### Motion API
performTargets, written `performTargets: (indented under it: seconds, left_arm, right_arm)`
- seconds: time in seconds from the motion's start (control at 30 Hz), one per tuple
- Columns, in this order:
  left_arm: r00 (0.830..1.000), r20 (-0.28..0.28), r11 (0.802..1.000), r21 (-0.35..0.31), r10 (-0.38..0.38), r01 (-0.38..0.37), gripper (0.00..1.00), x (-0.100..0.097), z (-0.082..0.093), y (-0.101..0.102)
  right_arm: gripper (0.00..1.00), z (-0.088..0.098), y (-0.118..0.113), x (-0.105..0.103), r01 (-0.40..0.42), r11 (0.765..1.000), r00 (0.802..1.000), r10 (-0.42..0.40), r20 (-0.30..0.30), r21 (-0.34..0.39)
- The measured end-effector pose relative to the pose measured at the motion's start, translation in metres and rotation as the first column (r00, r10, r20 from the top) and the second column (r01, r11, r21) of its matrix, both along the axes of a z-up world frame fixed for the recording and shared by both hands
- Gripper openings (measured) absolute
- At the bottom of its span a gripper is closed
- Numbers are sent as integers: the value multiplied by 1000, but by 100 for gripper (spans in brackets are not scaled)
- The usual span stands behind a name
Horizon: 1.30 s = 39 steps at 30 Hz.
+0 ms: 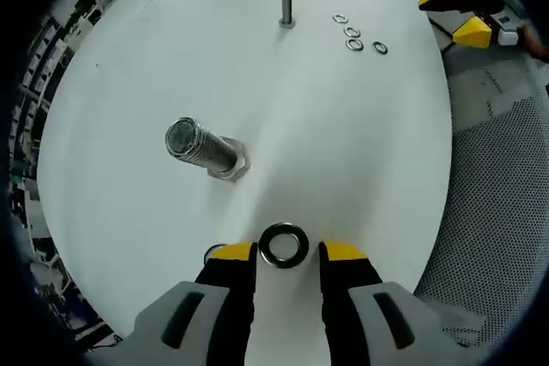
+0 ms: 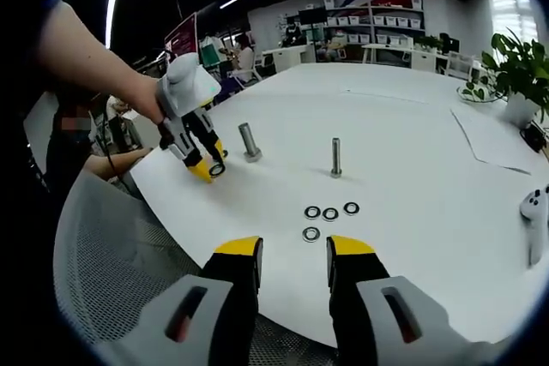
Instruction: Place the washer onto the threaded stud by aligning its center hole with the stud, sliding it down to the base, and recovering from edge contact or off-axis alignment until the washer reaches the visible bottom stop.
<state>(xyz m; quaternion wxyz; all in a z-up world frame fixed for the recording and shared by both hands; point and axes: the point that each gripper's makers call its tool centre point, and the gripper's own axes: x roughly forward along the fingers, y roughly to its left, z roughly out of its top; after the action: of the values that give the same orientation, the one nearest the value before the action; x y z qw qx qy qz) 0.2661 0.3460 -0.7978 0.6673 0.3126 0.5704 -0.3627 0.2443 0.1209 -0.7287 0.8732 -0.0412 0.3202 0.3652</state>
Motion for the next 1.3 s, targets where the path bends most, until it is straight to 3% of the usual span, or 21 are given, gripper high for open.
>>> performTargets:
  seconds: [0.37,0.63,0.83,1.07,1.3]
  left_arm:
    - [1000,4,1000,2,9,-9,24,3,1,1]
    - [998,-20,998,32,-56,57,22,3,1,2]
    - [987,-35,986,42,-159,160,24,0,1,3]
    - [982,-35,981,55,-187,189,22,1,1,4]
    - [986,-21,985,33,-168,168,20,2,0,5]
  right_arm:
    - [33,-1,0,0,-3,1000,1000,3,-3,-3]
    - [33,-2,0,0,-6,1000,1000,6,-4,-6]
    - [33,-1,0,0,-5,1000,1000,5,-4,-4]
    - [33,-1,0,0,-5,1000,1000,5,-6,-2]
    - [32,-1,0,0,-3,1000,1000,3,-6,-1]
